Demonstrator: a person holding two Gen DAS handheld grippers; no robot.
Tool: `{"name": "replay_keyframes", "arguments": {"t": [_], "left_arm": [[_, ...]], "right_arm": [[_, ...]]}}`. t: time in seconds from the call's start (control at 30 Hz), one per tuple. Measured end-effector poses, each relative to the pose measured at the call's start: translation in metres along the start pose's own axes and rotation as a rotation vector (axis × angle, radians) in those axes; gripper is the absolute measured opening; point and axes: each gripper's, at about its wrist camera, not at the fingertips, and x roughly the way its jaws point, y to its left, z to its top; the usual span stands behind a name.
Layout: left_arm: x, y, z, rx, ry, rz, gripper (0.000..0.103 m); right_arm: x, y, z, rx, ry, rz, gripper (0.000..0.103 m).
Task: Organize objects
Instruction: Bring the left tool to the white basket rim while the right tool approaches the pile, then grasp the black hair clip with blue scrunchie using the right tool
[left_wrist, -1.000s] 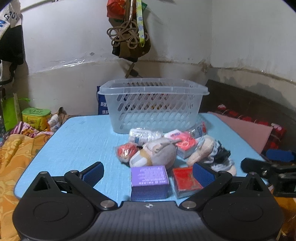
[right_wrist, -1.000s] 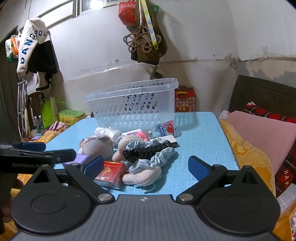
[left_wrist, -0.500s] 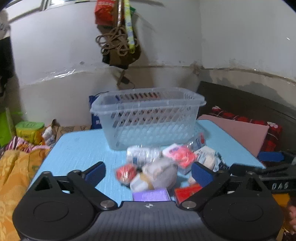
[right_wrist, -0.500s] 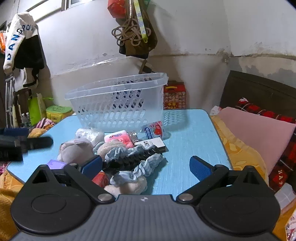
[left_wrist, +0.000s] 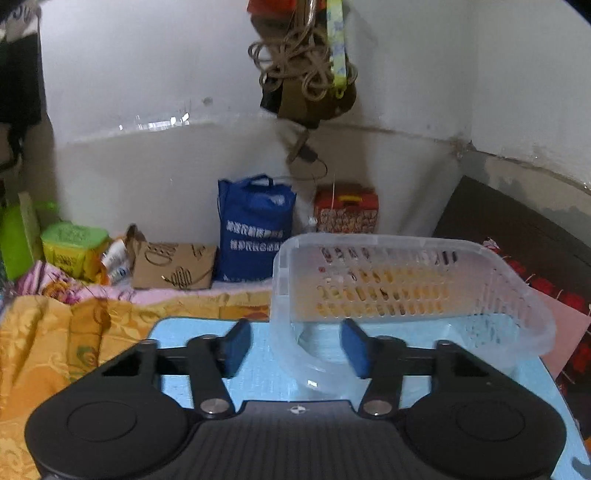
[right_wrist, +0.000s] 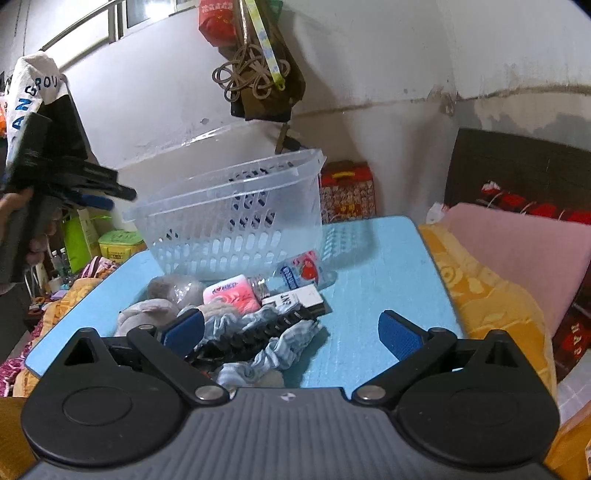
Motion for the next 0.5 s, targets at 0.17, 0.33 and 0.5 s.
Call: {"name": "replay_keyframes", "arguments": {"t": [0.17, 0.33, 0.5], "left_arm": [[0.012, 0.003, -0.001, 0.011, 0.026, 0.005, 0.039], [0.014, 0.001, -0.003, 0.026, 0.032, 0.017, 0.026], [0.018, -0.003, -0.004, 0.044, 0.017, 0.055, 0.025]], "right_arm": [[0.0, 0.001, -0.003, 0.019, -0.031, 0.029, 0.102], [0.003, 0.011, -0.008, -0.006, -0.027, 0.018, 0.098], [-0.002, 0.015, -0.012, -0.02, -0.036, 0.011, 0.094]]}}
